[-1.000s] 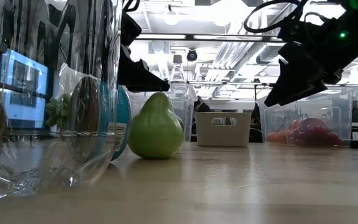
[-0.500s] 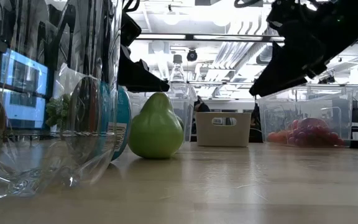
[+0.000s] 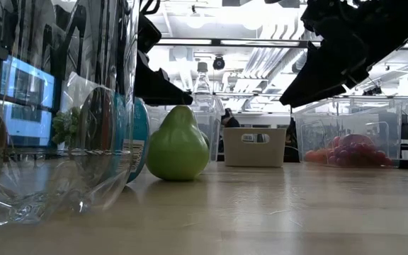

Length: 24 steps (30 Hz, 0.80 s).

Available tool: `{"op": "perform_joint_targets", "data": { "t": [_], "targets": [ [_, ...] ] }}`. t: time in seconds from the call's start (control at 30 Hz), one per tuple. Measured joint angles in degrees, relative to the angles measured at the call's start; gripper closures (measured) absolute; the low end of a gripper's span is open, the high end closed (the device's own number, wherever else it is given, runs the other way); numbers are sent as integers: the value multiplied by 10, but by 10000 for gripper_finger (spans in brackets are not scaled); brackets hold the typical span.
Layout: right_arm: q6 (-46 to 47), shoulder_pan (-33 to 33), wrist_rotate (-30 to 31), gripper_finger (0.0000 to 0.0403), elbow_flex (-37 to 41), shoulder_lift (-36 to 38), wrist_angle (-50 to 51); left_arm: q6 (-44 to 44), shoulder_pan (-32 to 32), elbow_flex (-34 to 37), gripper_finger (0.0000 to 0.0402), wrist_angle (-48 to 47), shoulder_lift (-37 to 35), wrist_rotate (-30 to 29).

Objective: Pick & Place Food Item
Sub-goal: Put the pear into the right transparent bin

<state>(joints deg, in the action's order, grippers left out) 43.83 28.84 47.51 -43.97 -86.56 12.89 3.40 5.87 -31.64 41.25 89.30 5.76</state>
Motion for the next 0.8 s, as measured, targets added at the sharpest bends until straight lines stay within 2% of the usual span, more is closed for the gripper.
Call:
{"op": "perform_joint_targets", "data": {
  "t": [0.17, 0.3, 0.8],
  "targets": [
    [-5, 0, -8, 123, 0, 0, -2, -4, 0, 0, 213, -8, 0, 1],
    [-73, 0, -64, 129, 0, 0, -26, -4, 0, 0, 213, -19, 0, 12],
    [-80, -9, -72, 182, 0, 0, -33, -5, -13, 0, 213, -28, 0, 12]
  ]
}}
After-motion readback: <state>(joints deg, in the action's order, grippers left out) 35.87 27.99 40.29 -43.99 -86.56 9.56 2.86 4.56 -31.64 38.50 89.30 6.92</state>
